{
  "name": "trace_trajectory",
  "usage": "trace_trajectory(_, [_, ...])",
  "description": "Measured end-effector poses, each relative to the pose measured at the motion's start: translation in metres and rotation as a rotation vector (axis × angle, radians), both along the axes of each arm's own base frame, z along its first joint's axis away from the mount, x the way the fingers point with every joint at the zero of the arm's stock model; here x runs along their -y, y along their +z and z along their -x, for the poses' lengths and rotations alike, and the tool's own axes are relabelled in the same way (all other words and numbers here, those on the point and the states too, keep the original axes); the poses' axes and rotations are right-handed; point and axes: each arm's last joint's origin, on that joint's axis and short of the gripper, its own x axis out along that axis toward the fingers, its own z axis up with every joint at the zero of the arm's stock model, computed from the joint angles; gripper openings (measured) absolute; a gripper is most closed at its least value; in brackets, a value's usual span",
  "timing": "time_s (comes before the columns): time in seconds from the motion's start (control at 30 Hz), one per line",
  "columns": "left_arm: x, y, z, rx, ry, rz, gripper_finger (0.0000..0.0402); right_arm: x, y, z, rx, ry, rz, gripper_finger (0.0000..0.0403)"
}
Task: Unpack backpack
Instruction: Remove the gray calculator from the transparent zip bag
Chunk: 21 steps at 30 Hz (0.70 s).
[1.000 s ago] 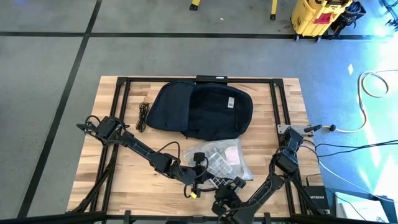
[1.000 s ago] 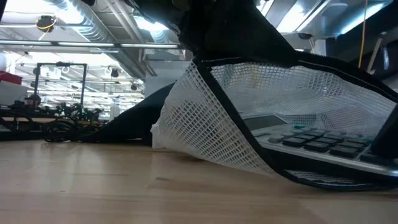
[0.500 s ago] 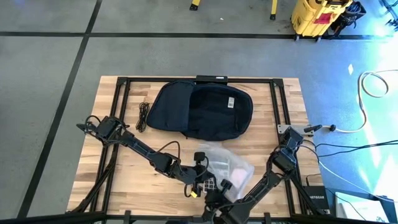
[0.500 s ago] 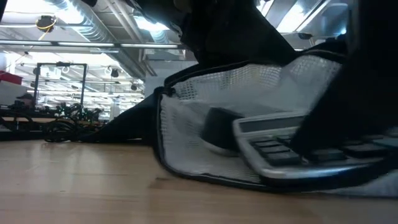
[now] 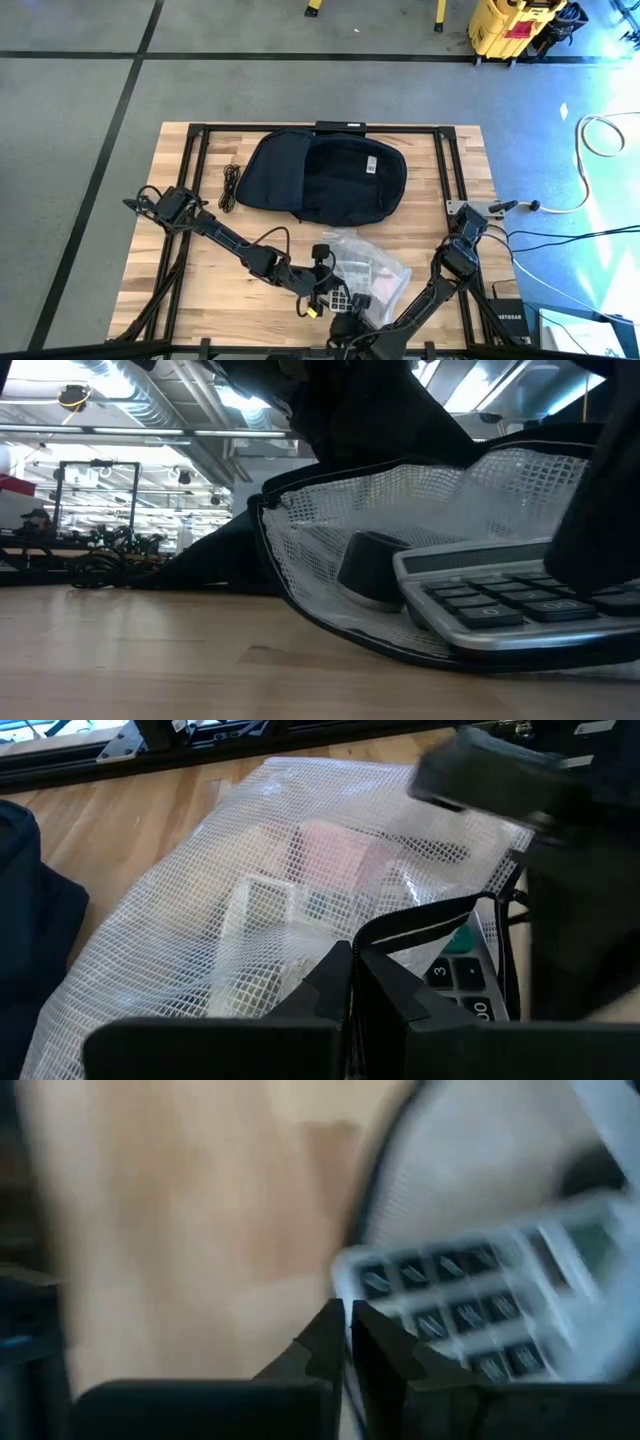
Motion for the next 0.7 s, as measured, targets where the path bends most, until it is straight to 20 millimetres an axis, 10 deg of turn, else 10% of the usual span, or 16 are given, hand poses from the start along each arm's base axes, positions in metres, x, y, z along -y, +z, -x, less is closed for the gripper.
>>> trace_trajectory(0.37, [-0.001, -0.006, 0.003, -0.015, 0.008, 0.009, 0.0000, 0.006, 0.005, 0.004, -0.095, 0.069, 0.101, 0.0172])
trace_trajectory(0.7, [-0.002, -0.007, 0.003, -0.014, 0.010, 0.012, 0.0000, 0.024, -0.006, -0.011, -0.150, 0.014, 0.041, 0.0111])
